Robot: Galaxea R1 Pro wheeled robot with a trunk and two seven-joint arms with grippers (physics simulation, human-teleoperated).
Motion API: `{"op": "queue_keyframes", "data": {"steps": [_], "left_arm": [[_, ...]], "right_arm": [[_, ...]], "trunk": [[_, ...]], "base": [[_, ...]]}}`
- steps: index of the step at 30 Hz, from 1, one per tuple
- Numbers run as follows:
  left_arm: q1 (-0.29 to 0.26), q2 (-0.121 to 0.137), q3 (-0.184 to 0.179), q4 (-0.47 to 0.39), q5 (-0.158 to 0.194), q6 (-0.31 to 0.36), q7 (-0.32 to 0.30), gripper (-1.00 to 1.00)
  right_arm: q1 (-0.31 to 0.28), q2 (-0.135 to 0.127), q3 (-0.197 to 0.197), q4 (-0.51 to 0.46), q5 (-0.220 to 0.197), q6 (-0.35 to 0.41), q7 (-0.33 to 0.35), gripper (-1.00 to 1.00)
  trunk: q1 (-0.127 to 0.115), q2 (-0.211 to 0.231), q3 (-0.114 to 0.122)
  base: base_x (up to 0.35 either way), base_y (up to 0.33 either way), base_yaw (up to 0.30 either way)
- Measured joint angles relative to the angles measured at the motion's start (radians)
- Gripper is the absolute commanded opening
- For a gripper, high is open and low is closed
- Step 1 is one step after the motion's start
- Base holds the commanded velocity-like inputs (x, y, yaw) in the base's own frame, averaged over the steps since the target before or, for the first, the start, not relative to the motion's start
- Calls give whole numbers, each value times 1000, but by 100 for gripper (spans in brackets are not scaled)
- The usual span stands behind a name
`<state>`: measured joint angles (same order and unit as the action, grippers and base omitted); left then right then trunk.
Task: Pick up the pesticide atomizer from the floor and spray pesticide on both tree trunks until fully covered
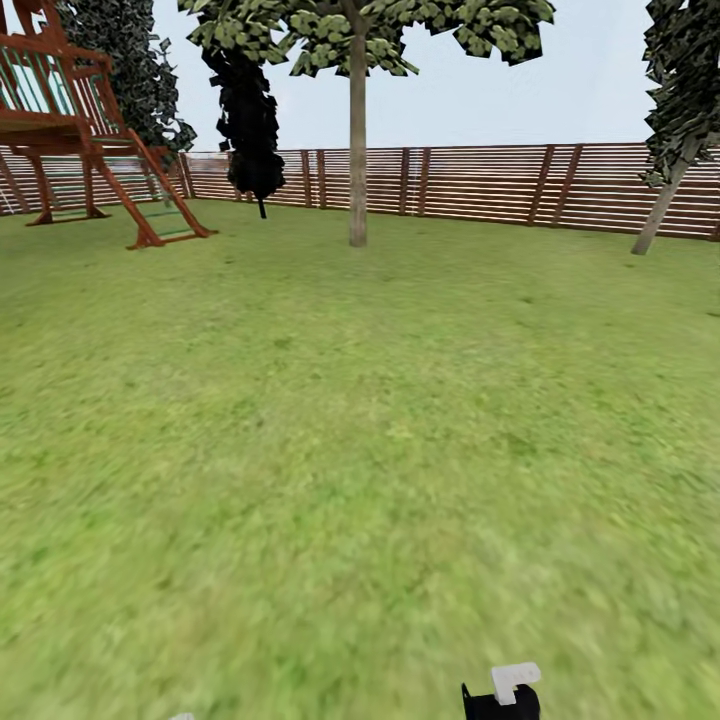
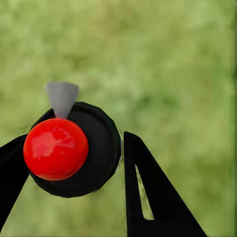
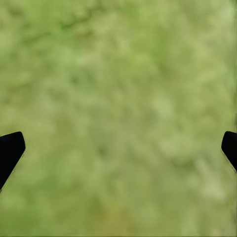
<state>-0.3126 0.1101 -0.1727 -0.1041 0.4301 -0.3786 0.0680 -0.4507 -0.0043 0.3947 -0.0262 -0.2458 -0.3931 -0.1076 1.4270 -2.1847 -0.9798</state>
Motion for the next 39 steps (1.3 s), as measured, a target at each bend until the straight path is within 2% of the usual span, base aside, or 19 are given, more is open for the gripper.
{"op": "queue_keyframes", "data": {"steps": [39], "left_arm": [[0, 0, 0, 0, 0, 0, 0, -100]], "right_arm": [[0, 0, 0, 0, 8, 0, 2, 100]], "trunk": [[0, 0, 0]], "base": [[340, 0, 0]]}}
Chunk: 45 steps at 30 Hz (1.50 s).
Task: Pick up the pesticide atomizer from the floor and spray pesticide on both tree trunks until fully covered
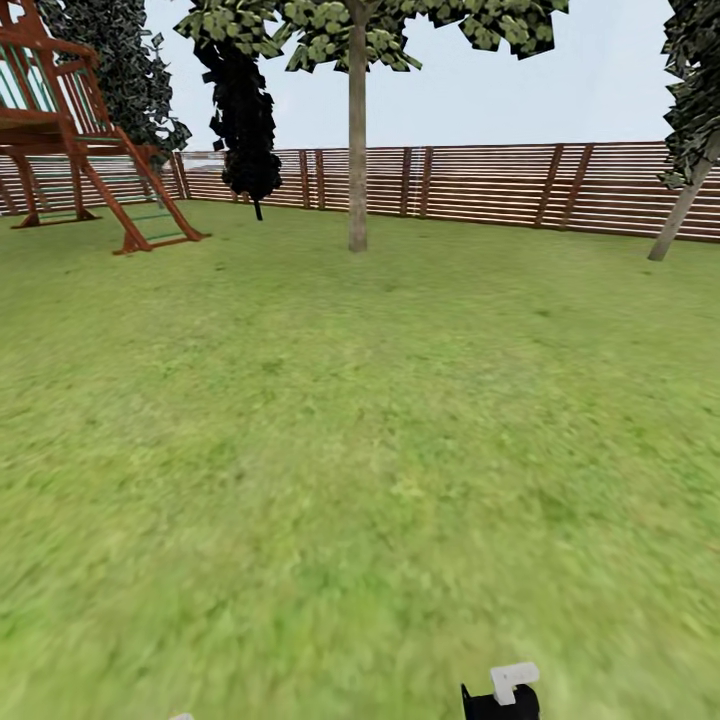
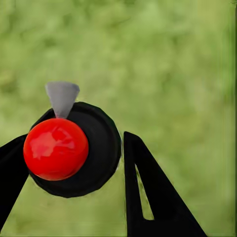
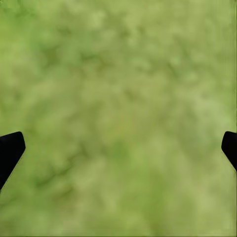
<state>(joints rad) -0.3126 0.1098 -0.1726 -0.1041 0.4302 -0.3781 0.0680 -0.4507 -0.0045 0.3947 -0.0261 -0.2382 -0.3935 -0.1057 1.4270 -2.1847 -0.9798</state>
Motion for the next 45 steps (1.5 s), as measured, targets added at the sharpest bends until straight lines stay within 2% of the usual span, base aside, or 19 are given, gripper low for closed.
{"op": "queue_keyframes", "data": {"steps": [45], "left_arm": [[0, -1, 0, 0, 0, 0, 0, -100]], "right_arm": [[0, 0, 0, 0, -2, 1, 0, 100]], "trunk": [[0, 0, 0]], "base": [[340, 0, 0]]}}
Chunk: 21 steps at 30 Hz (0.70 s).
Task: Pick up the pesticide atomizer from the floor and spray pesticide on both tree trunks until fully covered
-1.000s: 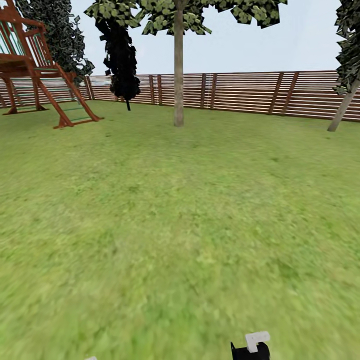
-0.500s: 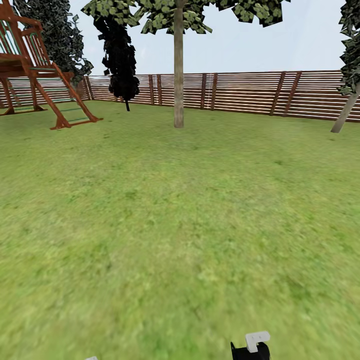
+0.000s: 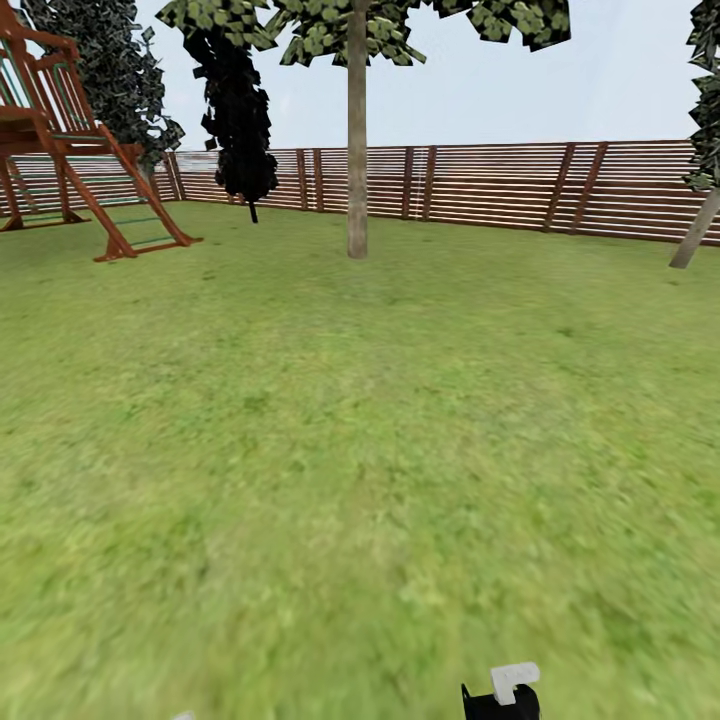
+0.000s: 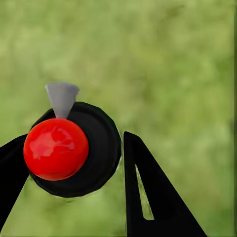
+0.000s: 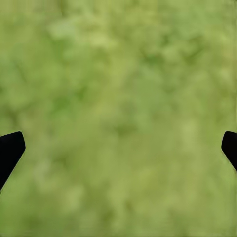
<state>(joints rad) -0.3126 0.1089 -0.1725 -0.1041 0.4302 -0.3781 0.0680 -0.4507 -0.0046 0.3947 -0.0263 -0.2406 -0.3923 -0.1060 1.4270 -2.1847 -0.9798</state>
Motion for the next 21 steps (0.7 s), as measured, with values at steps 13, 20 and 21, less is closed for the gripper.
{"op": "queue_keyframes", "data": {"steps": [13, 20, 21], "left_arm": [[4, 3, 2, 1, 2, -1, 0, -100], [14, 19, 2, 0, 2, -3, 1, -100], [14, 20, 1, 0, 2, -3, 1, -100]], "right_arm": [[0, 2, -1, -2, -6, 0, -2, 100], [0, 3, -2, -4, -8, -2, -1, 100], [0, 3, -3, -4, -8, -2, -1, 100]], "trunk": [[0, 0, 0], [0, 0, 0], [0, 0, 0]], "base": [[340, 0, 0], [340, 0, 0], [340, 0, 0]]}}
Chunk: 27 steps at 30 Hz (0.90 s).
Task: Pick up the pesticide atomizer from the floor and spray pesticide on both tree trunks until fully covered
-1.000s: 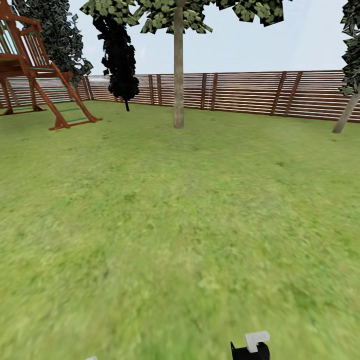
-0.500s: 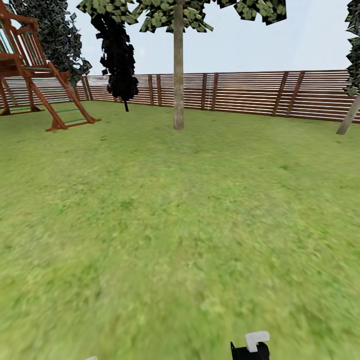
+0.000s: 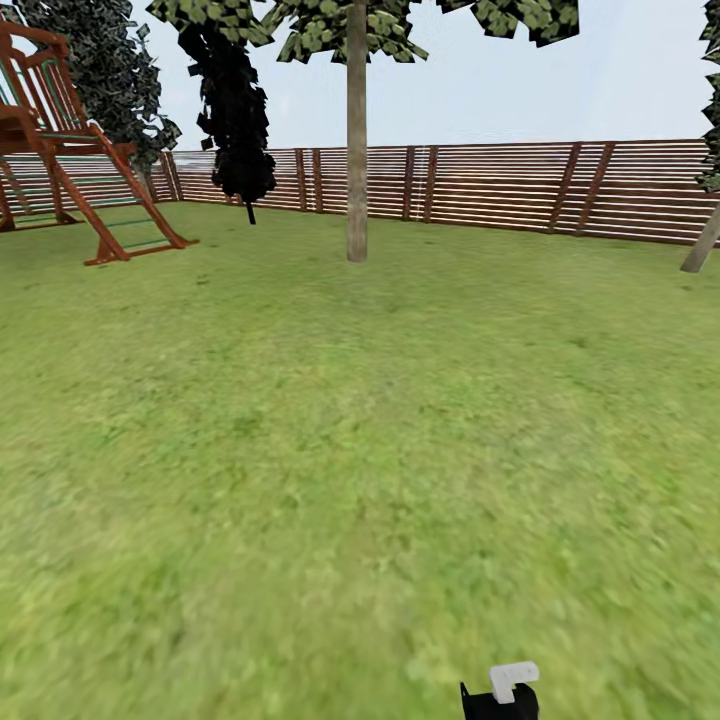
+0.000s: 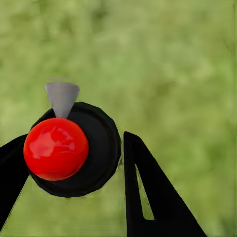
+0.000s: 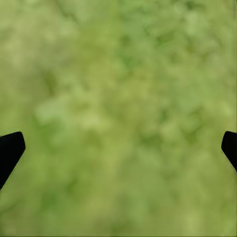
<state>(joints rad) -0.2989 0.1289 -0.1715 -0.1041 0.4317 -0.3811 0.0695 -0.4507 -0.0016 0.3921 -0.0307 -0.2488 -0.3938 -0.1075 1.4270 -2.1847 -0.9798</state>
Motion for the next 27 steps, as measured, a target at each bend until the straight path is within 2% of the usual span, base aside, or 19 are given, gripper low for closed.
{"op": "queue_keyframes", "data": {"steps": [27], "left_arm": [[0, -9, -2, -3, 0, 1, -2, -100]], "right_arm": [[0, -5, 0, 2, 3, 0, -2, 100]], "trunk": [[0, 0, 0]], "base": [[340, 0, 0]]}}
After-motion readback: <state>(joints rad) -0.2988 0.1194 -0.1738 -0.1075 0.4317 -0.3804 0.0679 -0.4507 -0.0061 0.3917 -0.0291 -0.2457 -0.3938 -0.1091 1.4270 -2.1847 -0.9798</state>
